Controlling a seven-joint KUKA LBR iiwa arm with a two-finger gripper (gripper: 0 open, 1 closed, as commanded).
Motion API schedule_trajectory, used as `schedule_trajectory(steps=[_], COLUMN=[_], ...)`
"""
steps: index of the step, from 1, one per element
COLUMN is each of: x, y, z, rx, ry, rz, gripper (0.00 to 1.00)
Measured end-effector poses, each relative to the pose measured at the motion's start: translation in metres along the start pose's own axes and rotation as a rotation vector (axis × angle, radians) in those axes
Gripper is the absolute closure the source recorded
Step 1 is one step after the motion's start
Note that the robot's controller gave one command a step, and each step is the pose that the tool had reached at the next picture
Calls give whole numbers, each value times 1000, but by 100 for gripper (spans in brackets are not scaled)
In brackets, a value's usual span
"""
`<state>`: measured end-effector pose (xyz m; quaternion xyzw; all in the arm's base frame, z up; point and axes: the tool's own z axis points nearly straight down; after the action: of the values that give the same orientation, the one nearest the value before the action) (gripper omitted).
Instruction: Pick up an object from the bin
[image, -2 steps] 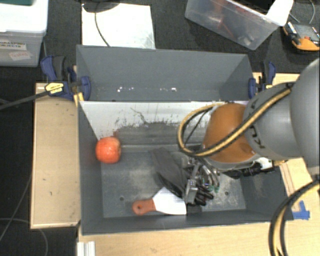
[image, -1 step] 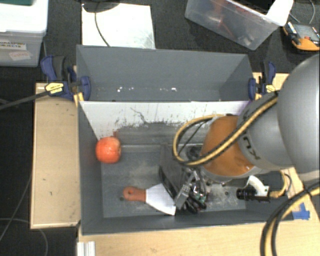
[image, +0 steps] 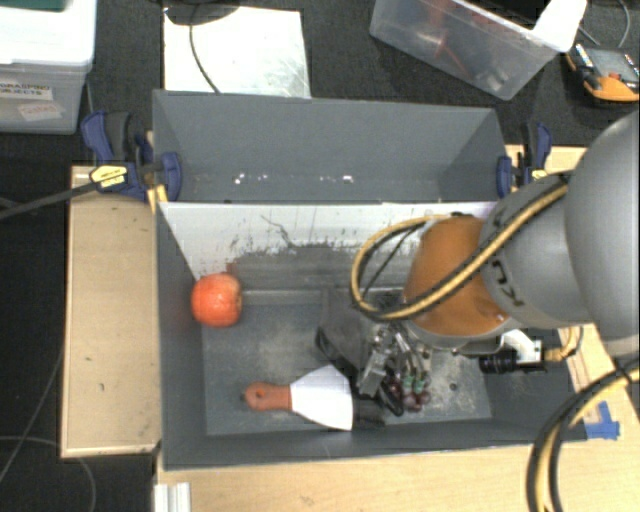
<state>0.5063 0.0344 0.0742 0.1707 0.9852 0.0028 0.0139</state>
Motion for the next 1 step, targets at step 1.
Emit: schedule_trajectory(steps=[1], x=[0], y=[0], z=[0], rx=[0], ry=[0], rz=[0], gripper=[100])
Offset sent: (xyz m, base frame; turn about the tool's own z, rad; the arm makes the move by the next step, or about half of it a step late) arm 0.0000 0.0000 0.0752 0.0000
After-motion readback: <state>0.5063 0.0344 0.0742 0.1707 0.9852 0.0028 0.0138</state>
